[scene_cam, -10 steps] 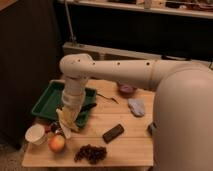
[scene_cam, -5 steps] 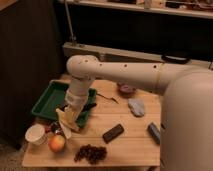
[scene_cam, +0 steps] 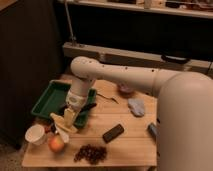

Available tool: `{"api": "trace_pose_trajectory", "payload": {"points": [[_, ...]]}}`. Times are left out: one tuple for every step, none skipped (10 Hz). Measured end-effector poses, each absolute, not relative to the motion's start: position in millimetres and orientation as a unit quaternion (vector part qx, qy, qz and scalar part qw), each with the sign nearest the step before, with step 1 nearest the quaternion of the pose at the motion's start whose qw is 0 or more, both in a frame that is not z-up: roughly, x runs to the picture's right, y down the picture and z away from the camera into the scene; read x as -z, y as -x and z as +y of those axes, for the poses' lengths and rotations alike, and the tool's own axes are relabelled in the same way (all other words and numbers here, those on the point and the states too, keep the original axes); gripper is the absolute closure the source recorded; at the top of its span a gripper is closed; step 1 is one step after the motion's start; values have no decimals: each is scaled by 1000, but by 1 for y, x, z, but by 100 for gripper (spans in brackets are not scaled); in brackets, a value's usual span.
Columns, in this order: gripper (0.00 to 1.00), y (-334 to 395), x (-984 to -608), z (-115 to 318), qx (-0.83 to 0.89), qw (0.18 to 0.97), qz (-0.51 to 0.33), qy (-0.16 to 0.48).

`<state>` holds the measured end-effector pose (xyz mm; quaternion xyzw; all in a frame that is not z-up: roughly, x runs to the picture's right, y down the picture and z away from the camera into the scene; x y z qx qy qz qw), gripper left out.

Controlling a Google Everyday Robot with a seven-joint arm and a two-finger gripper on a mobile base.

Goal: Place banana in metal cup

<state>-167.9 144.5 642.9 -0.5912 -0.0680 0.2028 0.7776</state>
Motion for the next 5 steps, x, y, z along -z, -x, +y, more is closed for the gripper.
{"api": "trace_pose_trajectory", "payload": {"points": [[100,169,-644,146,-197,777,-61,594],[100,170,-647,148,-195,775,-53,598],[100,169,-651,150,-194,771,-43,605],[100,167,-656,151,-197,767,-36,610],[100,163,-660,152,-196,765,-26,613]]}}
